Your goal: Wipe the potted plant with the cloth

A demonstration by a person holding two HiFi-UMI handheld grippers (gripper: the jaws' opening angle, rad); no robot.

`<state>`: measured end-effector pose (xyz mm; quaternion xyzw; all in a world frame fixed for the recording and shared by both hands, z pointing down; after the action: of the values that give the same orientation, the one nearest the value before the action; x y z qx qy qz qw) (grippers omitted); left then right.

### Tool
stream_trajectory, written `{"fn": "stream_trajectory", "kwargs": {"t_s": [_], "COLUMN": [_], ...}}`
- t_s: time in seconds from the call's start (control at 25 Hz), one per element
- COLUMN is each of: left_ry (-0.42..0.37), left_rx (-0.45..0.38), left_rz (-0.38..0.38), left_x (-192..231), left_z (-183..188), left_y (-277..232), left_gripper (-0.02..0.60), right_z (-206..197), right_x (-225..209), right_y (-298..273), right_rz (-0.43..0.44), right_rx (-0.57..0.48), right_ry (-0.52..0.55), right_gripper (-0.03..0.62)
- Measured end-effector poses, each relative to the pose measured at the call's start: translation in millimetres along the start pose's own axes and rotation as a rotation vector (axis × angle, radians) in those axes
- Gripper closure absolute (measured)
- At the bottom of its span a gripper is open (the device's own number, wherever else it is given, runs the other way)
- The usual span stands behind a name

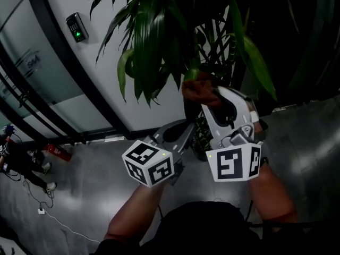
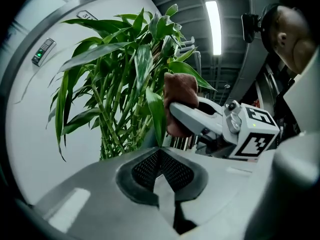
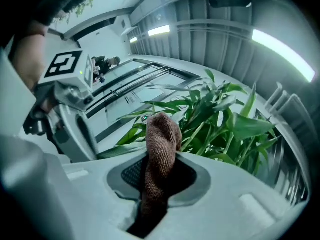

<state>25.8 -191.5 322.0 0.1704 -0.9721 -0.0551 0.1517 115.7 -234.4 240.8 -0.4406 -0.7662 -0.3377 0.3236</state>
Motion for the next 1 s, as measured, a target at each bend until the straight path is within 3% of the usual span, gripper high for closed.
{"fn": "stream_trajectory", "kwargs": {"t_s": [0.2, 0.64, 1.0], "left_ry": [-0.045, -0.083, -0.098], "left_rx": [0.024, 0.079, 0.093], "left_rz": [0.005, 0.02, 0.015], "left_x": [-0.5, 3.5, 1.3], "left_z": [-3.0, -14.1, -19.5], "left_y": [1.0, -0.5, -1.9], "left_gripper": [0.565, 0.565, 0.565], "right_z": [1.0, -10.1, -17.8], "right_x": [-11.4, 25.3, 52.7], "right_y": [-25.9, -28.9, -11.6], "right_rz": [-0.009, 0.209, 0.339], "right_rx": [0.026, 0.128, 0.17], "right_ry": [0.071, 0.306, 0.378], "right_gripper": [0.523, 0.523, 0.523]}}
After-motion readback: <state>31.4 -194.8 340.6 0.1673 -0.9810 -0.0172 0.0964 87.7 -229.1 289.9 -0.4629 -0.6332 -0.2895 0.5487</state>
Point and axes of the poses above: the fingertips, and each gripper's own axes: y backward along the fingers, x to its left, z out of its top, the point moved 7 cm from there along y, backward along the fingers, and after that the axes turned 10 degrees about -x, right-handed, at the moved point
